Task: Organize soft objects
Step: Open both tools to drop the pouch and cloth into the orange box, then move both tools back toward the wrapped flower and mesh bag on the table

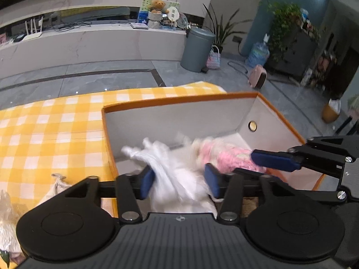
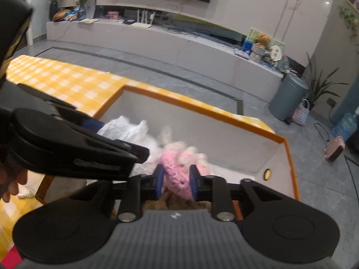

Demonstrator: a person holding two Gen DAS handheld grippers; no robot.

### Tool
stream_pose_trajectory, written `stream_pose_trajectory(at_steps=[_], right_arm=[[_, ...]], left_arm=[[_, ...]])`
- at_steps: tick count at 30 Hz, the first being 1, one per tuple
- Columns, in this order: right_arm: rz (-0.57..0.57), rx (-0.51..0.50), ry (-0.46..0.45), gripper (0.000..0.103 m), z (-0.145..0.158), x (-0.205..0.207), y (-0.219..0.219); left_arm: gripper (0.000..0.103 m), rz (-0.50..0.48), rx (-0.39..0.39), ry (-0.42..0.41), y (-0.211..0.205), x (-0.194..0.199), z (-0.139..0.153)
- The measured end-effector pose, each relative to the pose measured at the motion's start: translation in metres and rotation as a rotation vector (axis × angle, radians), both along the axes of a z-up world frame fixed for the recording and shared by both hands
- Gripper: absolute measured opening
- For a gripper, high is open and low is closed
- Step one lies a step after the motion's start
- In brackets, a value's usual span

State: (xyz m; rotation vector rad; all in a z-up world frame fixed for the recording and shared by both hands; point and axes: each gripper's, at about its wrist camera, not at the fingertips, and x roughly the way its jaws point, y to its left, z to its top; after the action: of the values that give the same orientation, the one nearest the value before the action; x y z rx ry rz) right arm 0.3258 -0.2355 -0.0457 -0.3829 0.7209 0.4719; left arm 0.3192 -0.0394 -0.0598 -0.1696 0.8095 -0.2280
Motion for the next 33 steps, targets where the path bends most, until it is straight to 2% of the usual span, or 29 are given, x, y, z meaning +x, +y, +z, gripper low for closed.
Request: stream_pose_trajectory(at_steps=[3, 4, 11, 13, 14, 18, 20, 22, 28, 33], right_arm=[[-0.034, 0.015, -0.003, 0.043, 0.007, -0.002, -0.007], [-0.046, 0.023, 0.003, 0.046, 0.009, -0.003, -0.009], [-0.065, 0.016, 0.023, 0.05, 0.022, -0.021, -0.013], [-0.062, 0.015, 0.019, 0.06, 0.027, -0.029, -0.013], [-0.061, 0.019, 0.016, 0.061, 0.03, -0.034, -0.014], [-0.059, 0.02, 0.008, 0.062, 0.04, -0.053, -0.015], [-0.073, 0.026, 0.004, 0.063, 0.045, -0.063, -0.015], [-0.09, 0.049, 0.007, 0.07, 0.05, -0.074, -0.018], [-0.127, 0.104, 0.052, 0.071, 0.05, -0.114, -0.019], [-0.195, 0.158, 0.048, 0.073, 0.045, -0.155, -0.019]], left_arm=[[0.087, 0.0, -0.012, -0.024, 0.001, -0.004, 0.009], [0.087, -0.008, -0.01, -0.03, 0.0, -0.006, 0.013], [0.087, -0.057, 0.0, 0.006, -0.007, -0.014, 0.031], [0.087, -0.058, -0.008, 0.0, -0.006, -0.02, 0.034], [0.087, -0.06, -0.01, 0.002, -0.005, -0.022, 0.035], [0.087, -0.099, -0.036, -0.004, -0.003, -0.038, 0.043], [0.087, -0.115, -0.04, -0.022, -0.003, -0.048, 0.047], [0.087, -0.121, -0.025, -0.05, -0.003, -0.061, 0.051], [0.087, -0.143, 0.005, -0.121, 0.0, -0.106, 0.058], [0.087, -0.137, 0.002, -0.159, 0.007, -0.141, 0.059]])
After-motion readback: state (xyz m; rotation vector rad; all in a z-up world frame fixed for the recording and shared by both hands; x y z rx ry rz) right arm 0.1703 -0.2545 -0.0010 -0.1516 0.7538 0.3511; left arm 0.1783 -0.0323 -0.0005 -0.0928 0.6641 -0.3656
